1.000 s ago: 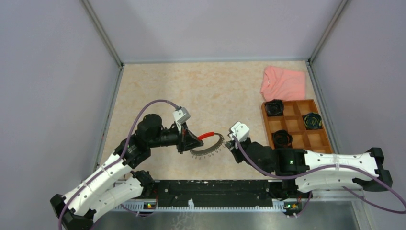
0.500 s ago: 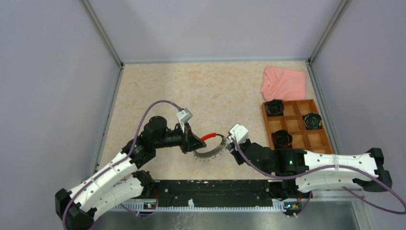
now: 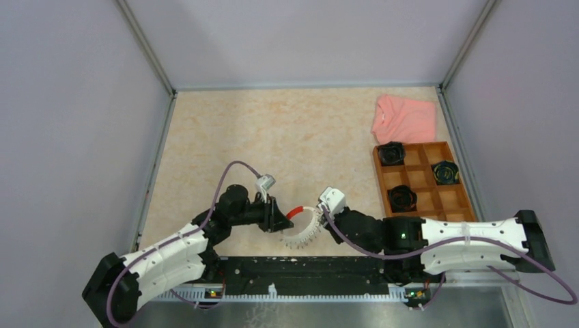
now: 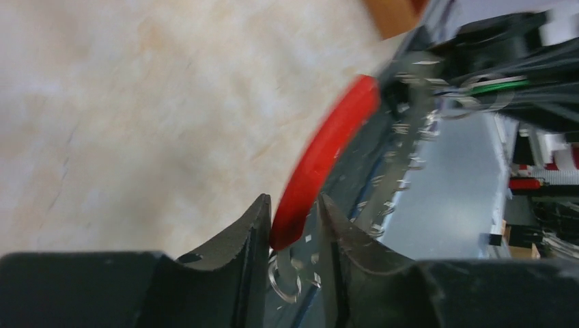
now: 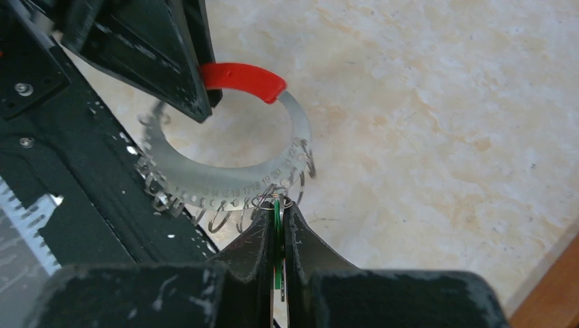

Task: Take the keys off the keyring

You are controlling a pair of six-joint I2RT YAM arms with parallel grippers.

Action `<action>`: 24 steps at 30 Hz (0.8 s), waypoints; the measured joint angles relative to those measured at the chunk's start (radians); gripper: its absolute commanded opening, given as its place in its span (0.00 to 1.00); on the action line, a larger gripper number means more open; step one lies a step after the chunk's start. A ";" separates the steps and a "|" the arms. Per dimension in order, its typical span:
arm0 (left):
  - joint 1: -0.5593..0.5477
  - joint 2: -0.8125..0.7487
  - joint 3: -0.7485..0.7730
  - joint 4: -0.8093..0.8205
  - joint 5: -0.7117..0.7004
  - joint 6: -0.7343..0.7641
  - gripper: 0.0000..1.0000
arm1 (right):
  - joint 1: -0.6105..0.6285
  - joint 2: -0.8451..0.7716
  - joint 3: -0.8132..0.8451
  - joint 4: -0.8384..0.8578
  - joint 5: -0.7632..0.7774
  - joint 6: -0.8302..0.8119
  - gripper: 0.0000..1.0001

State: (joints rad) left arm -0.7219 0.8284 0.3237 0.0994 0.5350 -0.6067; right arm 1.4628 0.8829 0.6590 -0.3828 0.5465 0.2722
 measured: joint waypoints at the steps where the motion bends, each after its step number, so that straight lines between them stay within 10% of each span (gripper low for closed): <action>1: 0.000 0.009 -0.033 0.008 -0.012 -0.008 0.45 | 0.000 0.004 -0.004 0.020 -0.006 0.002 0.00; 9: -0.001 -0.024 -0.150 0.016 -0.105 -0.033 0.56 | -0.004 0.056 -0.078 0.138 -0.095 -0.026 0.00; 24: -0.066 -0.396 -0.203 0.143 -0.156 0.033 0.34 | -0.006 0.070 -0.068 0.175 -0.189 -0.160 0.00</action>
State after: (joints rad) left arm -0.7879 0.4324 0.1204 0.2428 0.3790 -0.5735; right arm 1.4563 0.9531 0.5911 -0.2073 0.3573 0.1120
